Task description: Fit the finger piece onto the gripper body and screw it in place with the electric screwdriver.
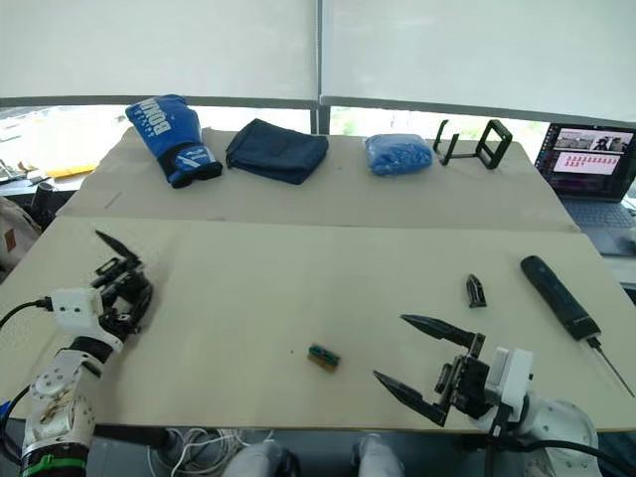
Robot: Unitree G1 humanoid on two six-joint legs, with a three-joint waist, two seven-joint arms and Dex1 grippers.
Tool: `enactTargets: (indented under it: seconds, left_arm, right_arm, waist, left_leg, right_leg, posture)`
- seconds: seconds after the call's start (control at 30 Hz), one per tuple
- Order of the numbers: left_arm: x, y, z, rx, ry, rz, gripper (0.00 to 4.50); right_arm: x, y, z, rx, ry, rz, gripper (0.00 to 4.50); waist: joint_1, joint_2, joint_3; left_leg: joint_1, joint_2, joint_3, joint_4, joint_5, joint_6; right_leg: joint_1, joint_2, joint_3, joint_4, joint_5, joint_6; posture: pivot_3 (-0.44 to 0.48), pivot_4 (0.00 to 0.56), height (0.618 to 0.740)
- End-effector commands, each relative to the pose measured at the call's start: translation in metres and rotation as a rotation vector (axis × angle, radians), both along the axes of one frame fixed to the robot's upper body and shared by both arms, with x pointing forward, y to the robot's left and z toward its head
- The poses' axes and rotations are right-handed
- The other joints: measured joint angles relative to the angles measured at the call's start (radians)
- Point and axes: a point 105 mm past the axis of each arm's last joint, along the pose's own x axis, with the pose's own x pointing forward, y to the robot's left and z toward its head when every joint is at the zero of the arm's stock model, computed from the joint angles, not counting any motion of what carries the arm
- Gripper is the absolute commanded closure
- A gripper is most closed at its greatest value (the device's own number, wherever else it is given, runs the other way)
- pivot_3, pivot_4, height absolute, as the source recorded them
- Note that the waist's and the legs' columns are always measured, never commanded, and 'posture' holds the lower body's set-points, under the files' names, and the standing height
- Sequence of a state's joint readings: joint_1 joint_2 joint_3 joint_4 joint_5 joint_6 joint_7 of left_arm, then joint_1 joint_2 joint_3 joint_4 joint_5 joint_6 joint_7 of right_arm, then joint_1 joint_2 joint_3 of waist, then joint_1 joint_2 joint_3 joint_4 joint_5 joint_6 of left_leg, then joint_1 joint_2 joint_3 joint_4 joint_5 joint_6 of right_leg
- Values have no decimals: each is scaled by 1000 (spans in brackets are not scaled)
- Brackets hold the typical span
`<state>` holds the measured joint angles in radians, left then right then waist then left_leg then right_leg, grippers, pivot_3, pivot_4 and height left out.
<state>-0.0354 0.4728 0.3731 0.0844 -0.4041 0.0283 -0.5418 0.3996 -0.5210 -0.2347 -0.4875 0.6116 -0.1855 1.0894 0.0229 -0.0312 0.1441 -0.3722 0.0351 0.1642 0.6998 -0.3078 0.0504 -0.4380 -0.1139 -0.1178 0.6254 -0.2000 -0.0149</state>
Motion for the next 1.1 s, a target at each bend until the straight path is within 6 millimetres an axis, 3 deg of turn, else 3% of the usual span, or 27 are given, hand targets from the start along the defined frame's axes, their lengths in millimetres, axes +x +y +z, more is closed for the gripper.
enactTargets:
  seconds: [0.03, 0.13, 0.27, 0.33, 0.4, 0.63, 0.8, 1.1]
  left_arm:
    - [-3, -60, 52, 82, -140, -297, 2159]
    - [-4, -82, 50, 108, -125, -393, 2159]
    - [10, -162, 37, 202, -117, -627, 2159]
    - [11, -183, 28, 201, -97, -688, 2159]
    - [10, -192, 21, 210, -94, -717, 2159]
    - [10, -222, -2, 247, -79, -810, 2159]
    - [24, -224, -11, 217, -44, -769, 2159]
    - [29, -232, -23, 229, -55, -791, 2159]
  right_arm:
    - [-7, -6, 15, 31, -54, -22, 0]
    - [-5, -9, 16, 45, -51, -57, 0]
    - [-12, -13, 3, 25, -29, -76, 0]
    - [-19, -8, 0, 20, 7, -31, 0]
    - [-20, -5, 2, 26, -5, -31, 0]
    - [-20, -2, 6, 35, -25, -89, 0]
    - [-18, 5, 10, 27, -40, -104, 0]
    - [-13, 10, 15, 21, -65, -114, 0]
  waist:
    - [3, 0, 0]
    - [3, 3, 0]
    - [11, 5, -1]
    - [16, 5, -1]
    - [9, 5, -1]
    - [-7, 6, 0]
    - [2, 6, 0]
    - [8, 7, 0]
  left_leg:
    - [0, 0, -1, 0, 0, 0]
    - [1, 0, 0, 0, 0, 0]
    - [2, -1, 0, -1, 0, 0]
    - [2, -1, 1, 0, 1, 1]
    - [2, -1, 1, 0, 4, 10]
    - [2, 1, 0, -1, 5, 9]
    - [2, 1, 0, 0, 4, 12]
    - [1, 0, 0, 3, 2, 15]
  right_leg:
    - [0, 0, 0, 0, 0, 0]
    - [1, 1, 1, -1, -1, 1]
    - [1, 6, 3, 0, -4, 7]
    - [2, 7, 3, 1, -4, 6]
    - [2, 7, 5, 0, -2, 4]
    - [0, 6, 7, 1, -3, 0]
    - [0, 4, 7, 1, -5, 4]
    - [1, 2, 4, 1, -2, 0]
  posture:
    - [0, 150, 740]
    - [0, 150, 740]
    - [0, 150, 740]
    - [0, 150, 740]
    - [0, 150, 740]
    - [0, 150, 740]
    - [0, 150, 740]
    - [0, 150, 740]
